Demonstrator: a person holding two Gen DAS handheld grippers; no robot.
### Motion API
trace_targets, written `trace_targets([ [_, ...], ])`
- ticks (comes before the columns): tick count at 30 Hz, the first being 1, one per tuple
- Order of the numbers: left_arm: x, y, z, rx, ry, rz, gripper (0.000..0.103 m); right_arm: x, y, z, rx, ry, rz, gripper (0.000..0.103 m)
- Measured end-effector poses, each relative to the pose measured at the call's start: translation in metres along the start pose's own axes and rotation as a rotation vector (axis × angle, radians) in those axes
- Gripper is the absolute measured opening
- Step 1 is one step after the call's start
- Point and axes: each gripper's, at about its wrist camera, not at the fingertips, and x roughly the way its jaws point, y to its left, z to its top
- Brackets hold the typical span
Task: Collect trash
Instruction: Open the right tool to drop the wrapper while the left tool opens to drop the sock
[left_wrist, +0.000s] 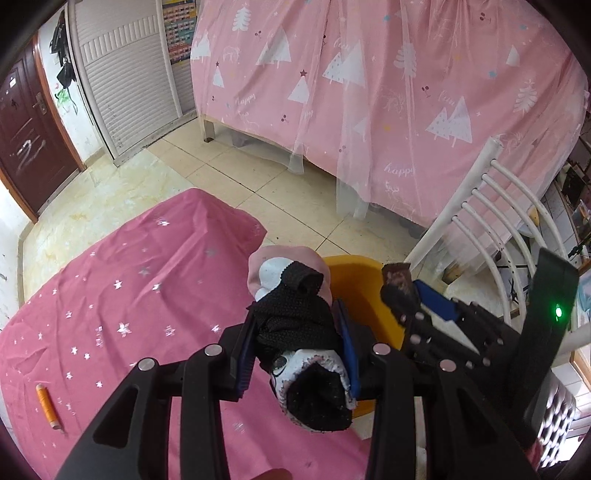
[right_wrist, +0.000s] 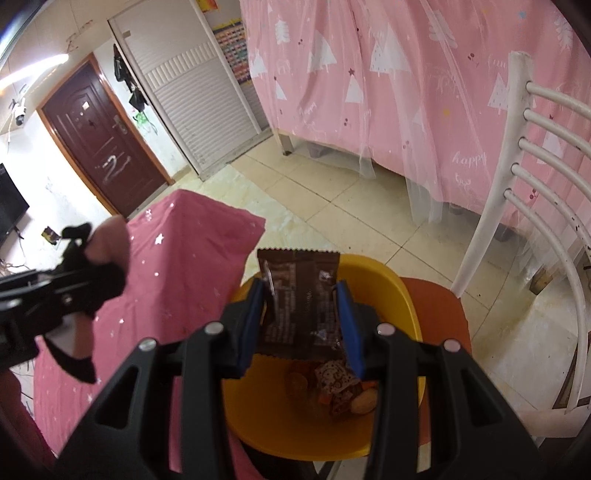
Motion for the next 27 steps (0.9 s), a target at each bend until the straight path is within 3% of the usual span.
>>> trace_targets([
  [6,0.017,-0.006,0.006,-0.019,0.009,0.011,0.033,0.002,0.001,-0.001,-0.008,0.020,-0.004,0.039],
  [10,0.021,-0.006,0.008,-0.023,-0.001,0.008,0.033,0.003,0.001,-0.001,-0.004,0.020,-0.002,0.051],
  [15,0.023,-0.007,0.009,-0.022,-0.004,0.007,0.036,0.001,0.001,-0.001,-0.005,0.020,0.000,0.052],
  [19,0.021,-0.005,0.011,-0.036,-0.009,-0.011,0.058,0.000,0.000,-0.001,-0.002,0.016,-0.002,0.052],
  [27,0.012,0.005,0.005,-0.073,-0.024,-0.027,0.066,-0.004,-0.003,0.004,0.016,-0.003,0.001,0.052],
])
